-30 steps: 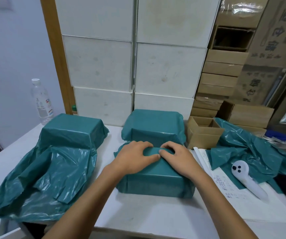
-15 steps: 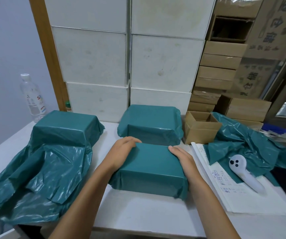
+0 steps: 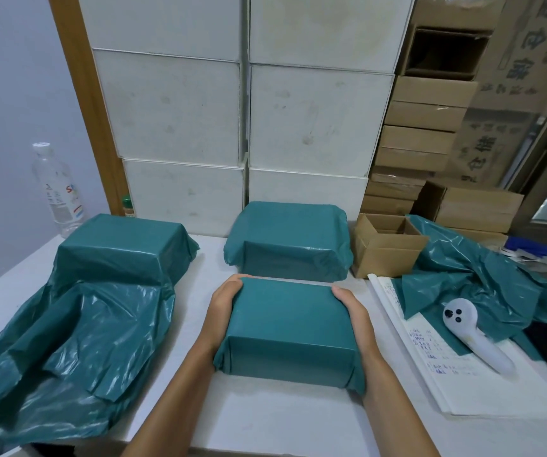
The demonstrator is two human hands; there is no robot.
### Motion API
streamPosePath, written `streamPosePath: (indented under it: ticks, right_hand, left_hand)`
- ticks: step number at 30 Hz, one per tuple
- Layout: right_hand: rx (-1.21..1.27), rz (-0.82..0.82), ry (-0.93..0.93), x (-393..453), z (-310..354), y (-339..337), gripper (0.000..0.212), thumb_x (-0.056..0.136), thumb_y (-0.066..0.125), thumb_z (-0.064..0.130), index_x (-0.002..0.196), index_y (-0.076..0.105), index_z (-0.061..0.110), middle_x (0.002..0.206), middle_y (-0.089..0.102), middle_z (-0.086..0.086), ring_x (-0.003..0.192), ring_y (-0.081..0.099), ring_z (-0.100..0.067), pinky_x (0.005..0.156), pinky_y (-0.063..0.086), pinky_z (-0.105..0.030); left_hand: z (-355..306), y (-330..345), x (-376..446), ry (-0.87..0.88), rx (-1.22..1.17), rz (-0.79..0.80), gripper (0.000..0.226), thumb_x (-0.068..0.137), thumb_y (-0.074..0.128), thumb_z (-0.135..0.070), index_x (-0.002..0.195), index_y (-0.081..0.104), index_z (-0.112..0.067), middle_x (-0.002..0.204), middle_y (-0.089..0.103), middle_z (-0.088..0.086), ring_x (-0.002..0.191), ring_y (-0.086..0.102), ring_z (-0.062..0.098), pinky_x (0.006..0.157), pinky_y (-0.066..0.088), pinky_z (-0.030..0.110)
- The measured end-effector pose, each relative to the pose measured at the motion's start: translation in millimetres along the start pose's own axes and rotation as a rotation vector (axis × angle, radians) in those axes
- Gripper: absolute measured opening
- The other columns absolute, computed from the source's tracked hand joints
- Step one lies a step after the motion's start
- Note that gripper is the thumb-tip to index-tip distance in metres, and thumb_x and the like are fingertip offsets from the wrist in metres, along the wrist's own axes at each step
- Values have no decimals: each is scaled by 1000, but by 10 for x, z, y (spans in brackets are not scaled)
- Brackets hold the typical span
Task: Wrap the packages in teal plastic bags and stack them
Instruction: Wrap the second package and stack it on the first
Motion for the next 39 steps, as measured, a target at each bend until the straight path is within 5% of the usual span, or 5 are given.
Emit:
streamPosePath:
  ticks: [14, 20, 29, 33, 39]
  right_hand:
    - [295, 112, 23, -66, 428, 328, 28, 100, 56, 23, 96, 81, 10, 87, 81, -10, 67, 78, -22, 57, 62, -30]
    - [211, 112, -174, 660, 1450, 560, 24, 92, 66, 35, 84, 78, 15, 84, 75, -8, 71, 72, -23, 72, 51, -37]
    - [-100, -165, -416, 1764, 1943, 352, 12, 89, 74, 26, 93, 77, 15, 89, 70, 1, 86, 63, -15, 76, 48, -27]
    - [-177, -244, -464, 1868, 1814, 246, 12, 92, 73, 15, 102, 70, 8, 79, 66, 5, 69, 59, -5, 53, 46, -8]
    - [-257, -272, -447, 1815, 1809, 267, 31, 87, 80, 24, 108, 62, 10, 93, 70, -3, 77, 65, -10, 65, 55, -19]
  left_hand:
    - [-335, 135, 241, -27, -201, 43, 30, 104, 45, -23, 92, 69, -8, 80, 75, 7, 76, 71, 19, 67, 58, 25]
    - [-1279, 500, 1034, 77, -182, 79, 33, 105, 43, -26, 83, 62, -11, 62, 67, 2, 52, 66, 14, 48, 52, 19]
    - [-1496, 547, 2180, 291, 194, -6, 29, 84, 50, -41, 96, 76, -33, 105, 72, 1, 104, 64, 26, 101, 51, 54]
    - [-1493, 361, 2168, 492, 414, -199, 21, 92, 52, -31, 100, 69, -40, 109, 69, -9, 116, 61, 24, 103, 51, 49]
    - [-1388, 328, 2245, 437, 319, -130, 29, 103, 53, -21, 88, 76, -29, 87, 67, -13, 87, 59, 9, 82, 47, 29]
Point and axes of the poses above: each hand's wrist, its own x-axis towards the middle knuckle, its own y-axis out of the palm, z = x × y, the point moved 8 cm from there along x, towards the middle knuckle
